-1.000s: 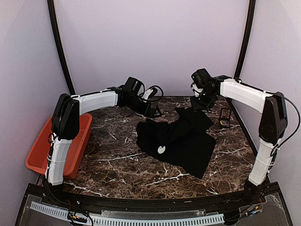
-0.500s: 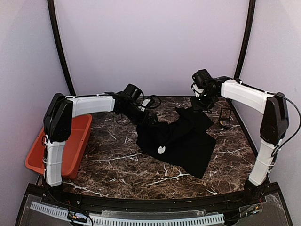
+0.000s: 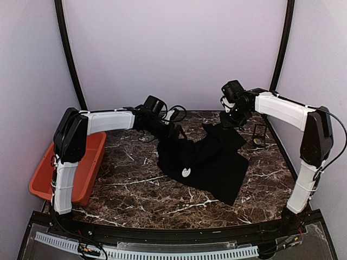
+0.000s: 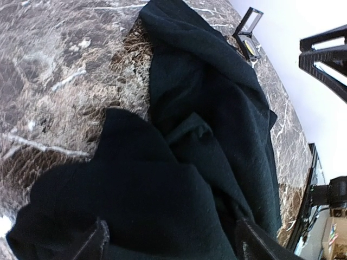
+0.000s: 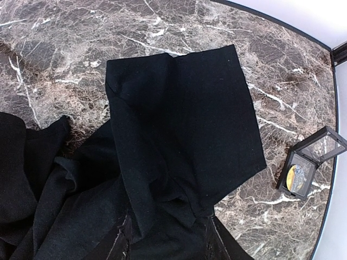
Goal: Pin the brooch onto the clothing
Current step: Pick up the clothing with brooches from the center of the board.
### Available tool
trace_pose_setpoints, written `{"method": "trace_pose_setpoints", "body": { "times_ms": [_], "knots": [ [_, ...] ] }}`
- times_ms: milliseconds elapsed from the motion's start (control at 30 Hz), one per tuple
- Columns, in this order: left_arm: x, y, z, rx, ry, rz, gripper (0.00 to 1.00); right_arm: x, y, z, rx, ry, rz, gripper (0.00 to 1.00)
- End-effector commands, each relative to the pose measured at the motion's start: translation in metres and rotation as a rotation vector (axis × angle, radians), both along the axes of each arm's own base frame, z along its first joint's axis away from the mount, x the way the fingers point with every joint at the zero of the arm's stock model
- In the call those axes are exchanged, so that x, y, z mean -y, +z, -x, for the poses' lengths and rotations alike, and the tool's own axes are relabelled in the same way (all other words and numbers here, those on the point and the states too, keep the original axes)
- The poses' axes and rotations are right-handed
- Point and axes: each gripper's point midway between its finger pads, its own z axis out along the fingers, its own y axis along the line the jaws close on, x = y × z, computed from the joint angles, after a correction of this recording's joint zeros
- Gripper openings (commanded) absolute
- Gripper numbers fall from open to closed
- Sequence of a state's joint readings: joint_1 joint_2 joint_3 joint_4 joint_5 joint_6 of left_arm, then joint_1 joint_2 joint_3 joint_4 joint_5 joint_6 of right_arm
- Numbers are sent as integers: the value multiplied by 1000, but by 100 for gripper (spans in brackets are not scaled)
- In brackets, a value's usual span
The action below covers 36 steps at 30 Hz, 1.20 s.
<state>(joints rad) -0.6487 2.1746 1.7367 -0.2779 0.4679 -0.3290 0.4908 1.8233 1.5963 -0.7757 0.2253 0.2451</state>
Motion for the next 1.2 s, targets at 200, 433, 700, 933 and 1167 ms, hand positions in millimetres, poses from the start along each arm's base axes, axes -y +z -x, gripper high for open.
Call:
{"method": "trace_pose_setpoints", "body": {
  "times_ms": [200,433,700,933,1167],
  "knots": [
    [8,2,-5,-27,-5,18,75,-5,12,2,35,9,-32,45],
    [-3,20,5,61,-22,16,90,-5,11,2,34,15,-27,45],
    [-14,38,13,307,-264,-112,94,-9,6,2,19,29,-40,45],
    [-26,48,12,514,-397,-217,78,-8,7,6,17,41,-36,45],
    [-27,33,14,623,-514,-301,75,-12,11,4,18,53,-52,45]
  ]
}}
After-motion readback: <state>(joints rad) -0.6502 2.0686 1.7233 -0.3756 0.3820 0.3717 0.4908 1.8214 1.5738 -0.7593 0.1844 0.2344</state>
